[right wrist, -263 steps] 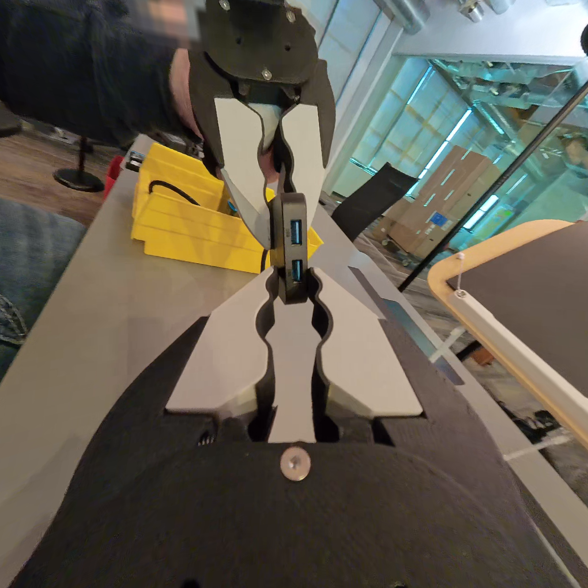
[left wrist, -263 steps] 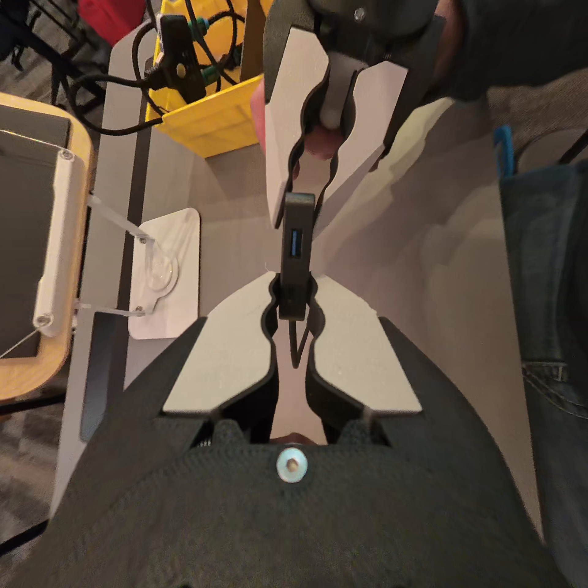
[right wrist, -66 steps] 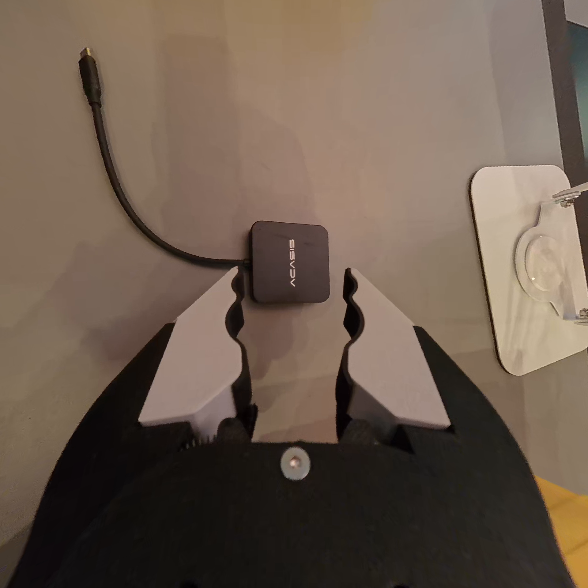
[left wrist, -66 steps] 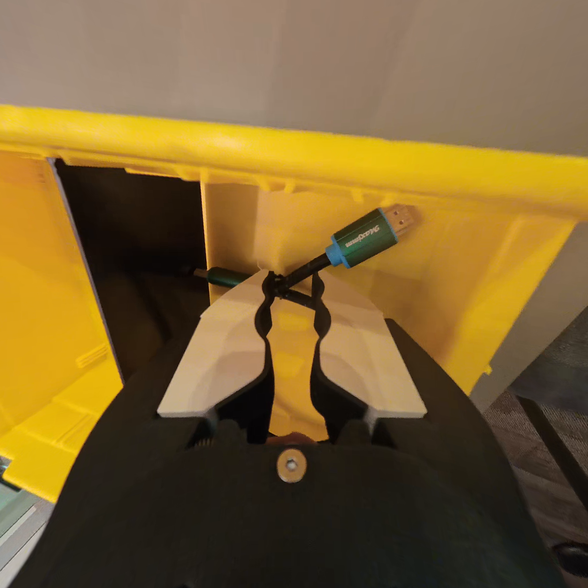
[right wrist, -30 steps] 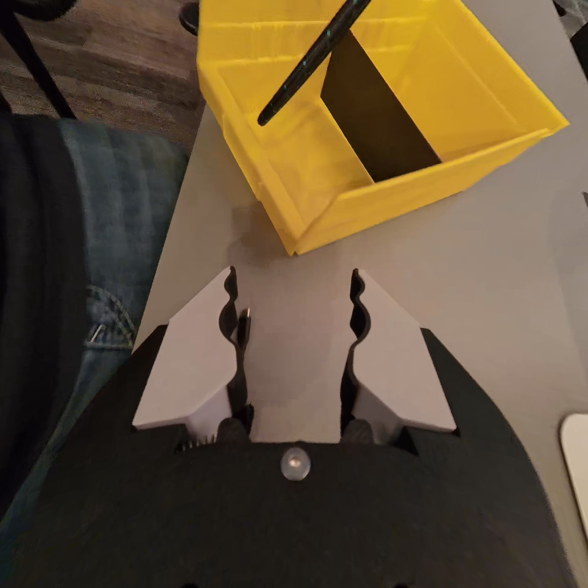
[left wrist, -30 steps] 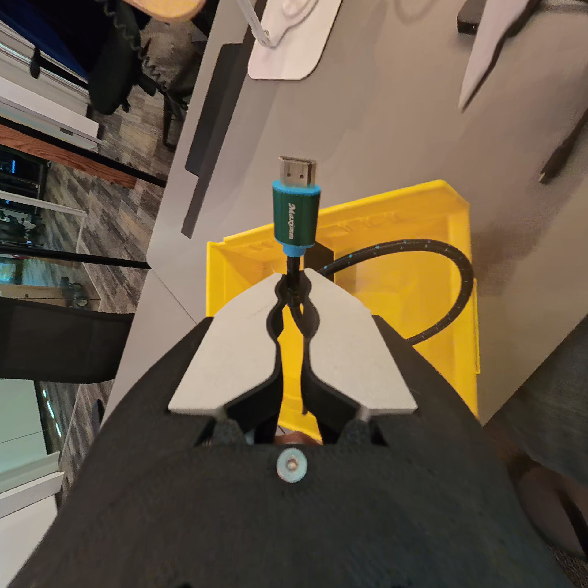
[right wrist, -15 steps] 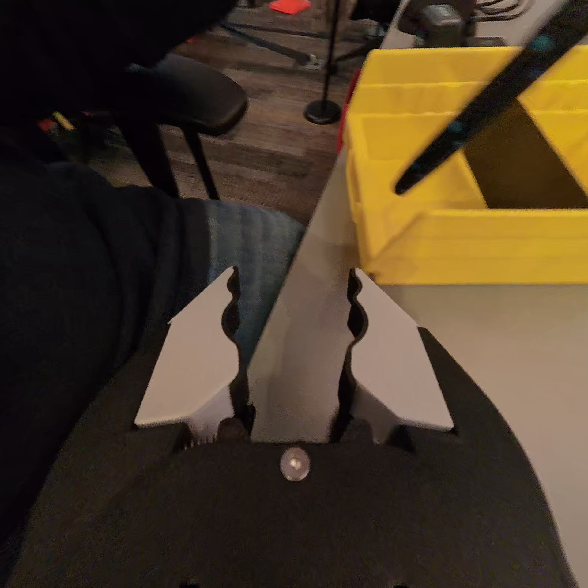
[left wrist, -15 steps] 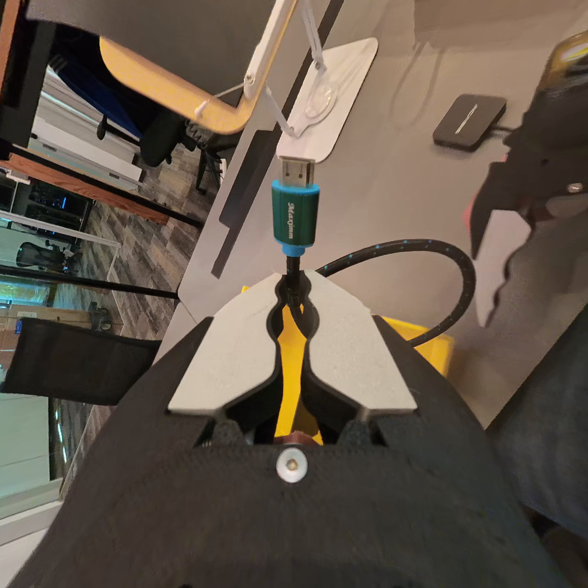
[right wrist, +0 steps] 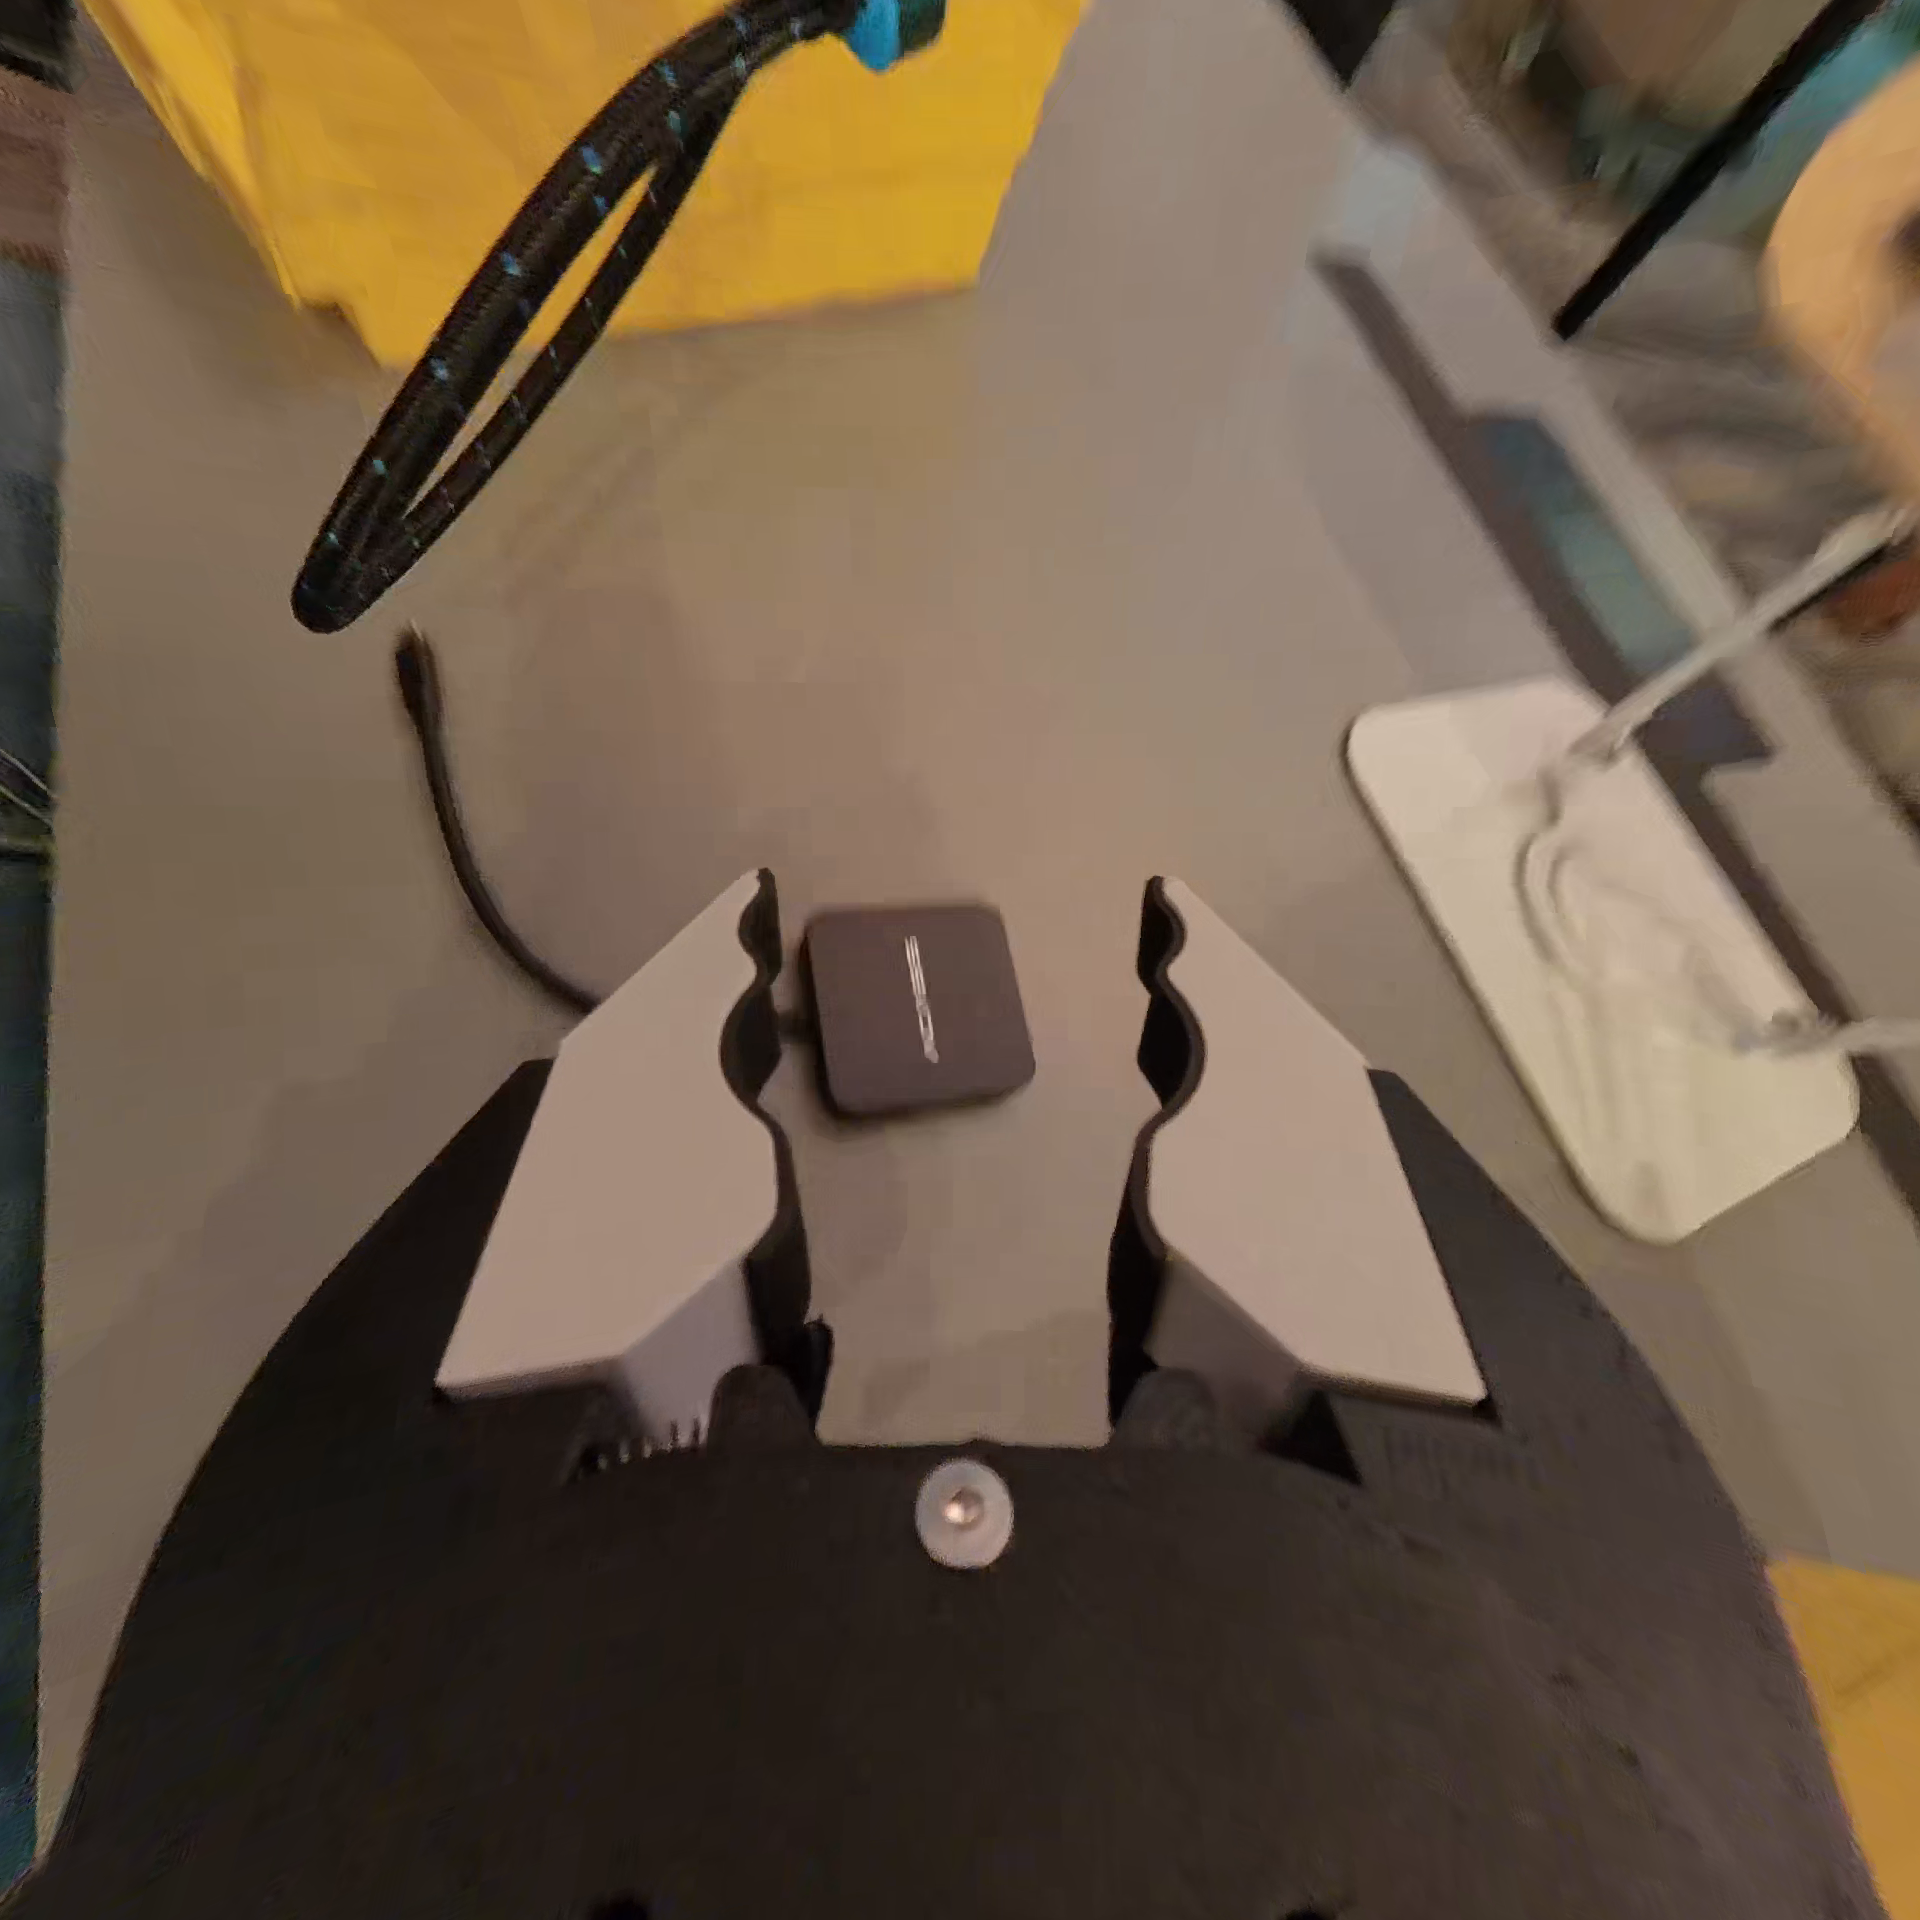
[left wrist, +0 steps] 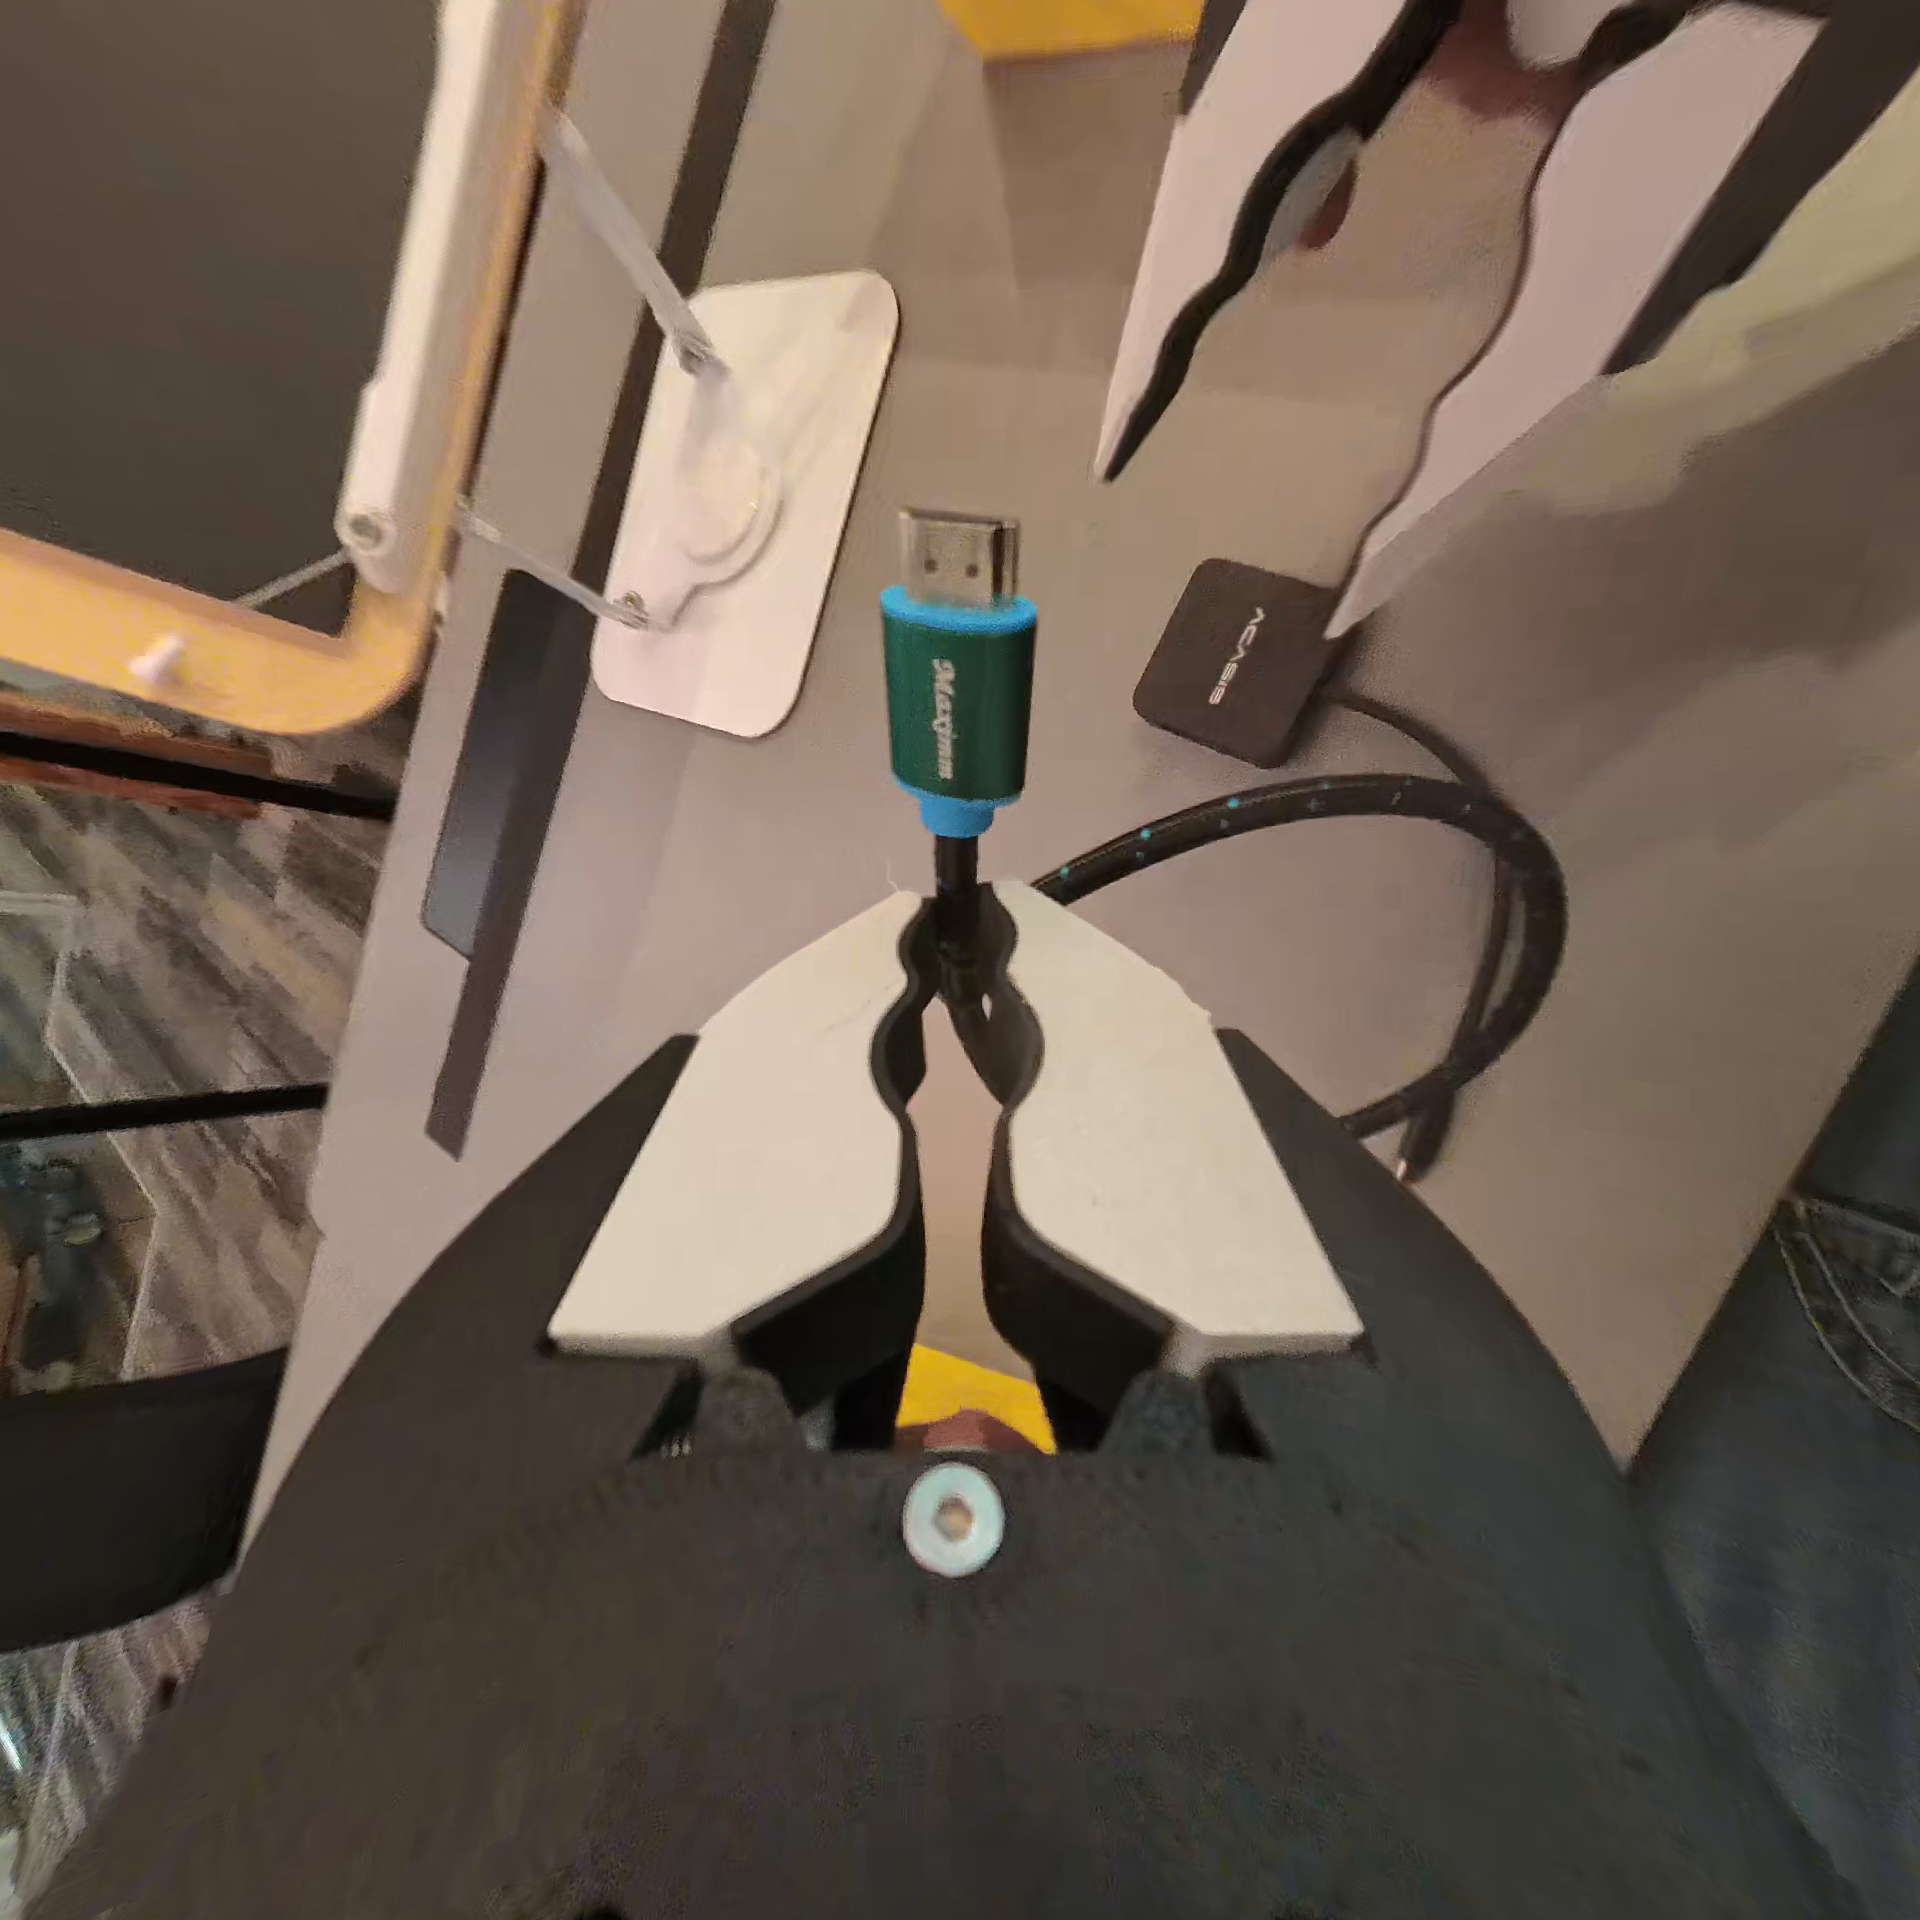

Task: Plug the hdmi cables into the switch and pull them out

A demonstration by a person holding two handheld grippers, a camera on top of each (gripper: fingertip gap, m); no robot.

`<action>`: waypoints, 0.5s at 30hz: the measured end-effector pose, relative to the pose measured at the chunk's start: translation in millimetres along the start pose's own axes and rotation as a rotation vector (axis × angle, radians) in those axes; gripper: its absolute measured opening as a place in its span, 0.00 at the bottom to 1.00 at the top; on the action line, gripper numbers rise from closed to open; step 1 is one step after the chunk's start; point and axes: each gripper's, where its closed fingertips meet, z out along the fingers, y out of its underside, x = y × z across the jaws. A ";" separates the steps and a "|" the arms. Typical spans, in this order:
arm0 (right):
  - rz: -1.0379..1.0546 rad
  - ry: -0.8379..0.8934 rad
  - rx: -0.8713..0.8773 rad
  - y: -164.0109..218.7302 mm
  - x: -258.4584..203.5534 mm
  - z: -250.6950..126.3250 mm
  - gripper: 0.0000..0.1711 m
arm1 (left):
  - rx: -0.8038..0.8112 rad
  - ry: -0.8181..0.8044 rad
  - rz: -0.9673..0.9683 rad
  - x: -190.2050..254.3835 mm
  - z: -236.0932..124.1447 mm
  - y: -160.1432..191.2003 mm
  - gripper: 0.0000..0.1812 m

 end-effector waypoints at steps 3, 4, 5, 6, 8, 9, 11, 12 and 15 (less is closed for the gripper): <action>0.006 0.005 -0.149 40.0 5.6 12.5 0.44 | -0.115 0.055 -0.016 14.8 36.8 19.9 0.03; -0.002 -0.003 -0.187 50.6 4.4 18.1 0.46 | -0.147 0.071 -0.021 19.8 46.2 27.1 0.03; 0.001 -0.025 -0.214 59.0 0.9 23.8 0.47 | -0.181 0.111 -0.025 28.2 54.4 34.7 0.03; 0.010 -0.056 -0.228 64.8 -4.2 29.4 0.48 | -0.209 0.135 -0.026 33.7 61.4 42.1 0.03; 0.019 -0.107 -0.247 74.3 -13.3 39.7 0.49 | -0.244 0.154 -0.048 37.4 71.6 53.9 0.03; 0.022 -0.122 -0.255 78.3 -15.8 44.2 0.50 | -0.251 0.172 -0.058 39.6 75.3 57.7 0.03; 0.068 -0.152 -0.220 77.0 -17.4 51.2 0.42 | -0.257 0.189 -0.068 42.0 81.3 62.9 0.03; 0.082 -0.170 -0.201 76.5 -17.9 53.9 0.37 | -0.270 0.190 -0.067 42.2 83.6 66.7 0.03; 0.090 -0.189 -0.135 73.2 -15.9 58.9 0.36 | -0.281 0.186 -0.075 41.3 87.3 73.2 0.03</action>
